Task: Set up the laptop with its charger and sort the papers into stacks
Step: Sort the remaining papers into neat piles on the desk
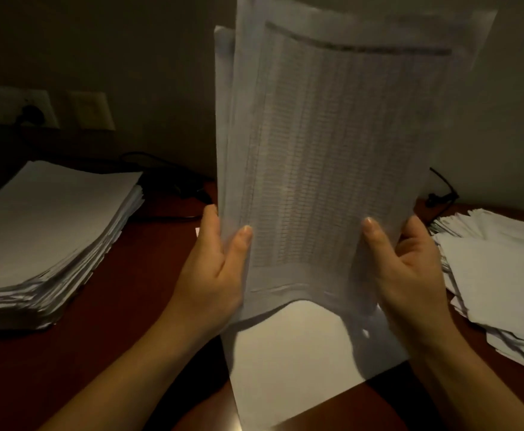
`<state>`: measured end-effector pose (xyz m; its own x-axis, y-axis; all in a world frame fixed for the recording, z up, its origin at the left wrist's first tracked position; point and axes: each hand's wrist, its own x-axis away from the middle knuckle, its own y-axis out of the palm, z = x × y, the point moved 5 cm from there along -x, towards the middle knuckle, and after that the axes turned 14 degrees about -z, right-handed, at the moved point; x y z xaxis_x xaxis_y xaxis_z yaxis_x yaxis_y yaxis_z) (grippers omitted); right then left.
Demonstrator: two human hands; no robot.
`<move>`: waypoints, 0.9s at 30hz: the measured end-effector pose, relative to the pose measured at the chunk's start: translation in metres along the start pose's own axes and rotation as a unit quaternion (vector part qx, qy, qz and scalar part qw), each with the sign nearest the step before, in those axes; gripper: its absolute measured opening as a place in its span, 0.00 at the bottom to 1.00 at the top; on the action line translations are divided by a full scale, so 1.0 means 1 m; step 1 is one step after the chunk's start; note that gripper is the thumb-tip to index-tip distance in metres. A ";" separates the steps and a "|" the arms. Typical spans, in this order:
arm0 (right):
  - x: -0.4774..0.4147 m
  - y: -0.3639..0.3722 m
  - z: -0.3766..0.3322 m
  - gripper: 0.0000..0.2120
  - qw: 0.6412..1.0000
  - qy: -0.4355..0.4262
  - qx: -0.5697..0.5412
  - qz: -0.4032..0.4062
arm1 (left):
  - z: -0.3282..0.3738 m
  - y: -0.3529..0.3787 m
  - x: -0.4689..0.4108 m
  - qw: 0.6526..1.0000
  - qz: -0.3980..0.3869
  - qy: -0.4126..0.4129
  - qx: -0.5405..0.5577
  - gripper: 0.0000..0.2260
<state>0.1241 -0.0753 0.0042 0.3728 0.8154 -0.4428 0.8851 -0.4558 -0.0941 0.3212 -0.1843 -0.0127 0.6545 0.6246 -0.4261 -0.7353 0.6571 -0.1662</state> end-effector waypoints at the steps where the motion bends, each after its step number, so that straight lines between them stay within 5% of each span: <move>1: -0.001 0.001 -0.001 0.12 1.000 -0.010 -0.009 -0.014 | 0.001 0.000 0.000 1.000 0.013 0.010 0.001 0.10; 5: 0.000 0.000 0.012 0.28 1.000 0.009 -0.003 -0.010 | -0.004 -0.007 0.002 0.996 0.093 0.000 0.006 0.10; 10: 0.003 0.006 0.030 0.15 0.998 0.053 0.021 0.001 | -0.012 0.002 0.003 0.996 0.086 -0.015 0.003 0.10; 14: 0.006 0.009 0.027 0.16 1.000 0.027 0.006 0.003 | -0.010 0.002 0.003 0.996 0.090 -0.008 -0.009 0.11; 27: 0.006 0.021 0.037 0.12 0.987 0.141 0.020 -0.078 | -0.031 -0.032 0.009 0.989 0.089 -0.116 0.014 0.10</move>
<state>0.1346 -0.0934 -0.0335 0.3014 0.9408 -0.1551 0.9278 -0.3269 -0.1797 0.3455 -0.2125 -0.0388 0.5396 0.8100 -0.2295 -0.8399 0.5368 -0.0804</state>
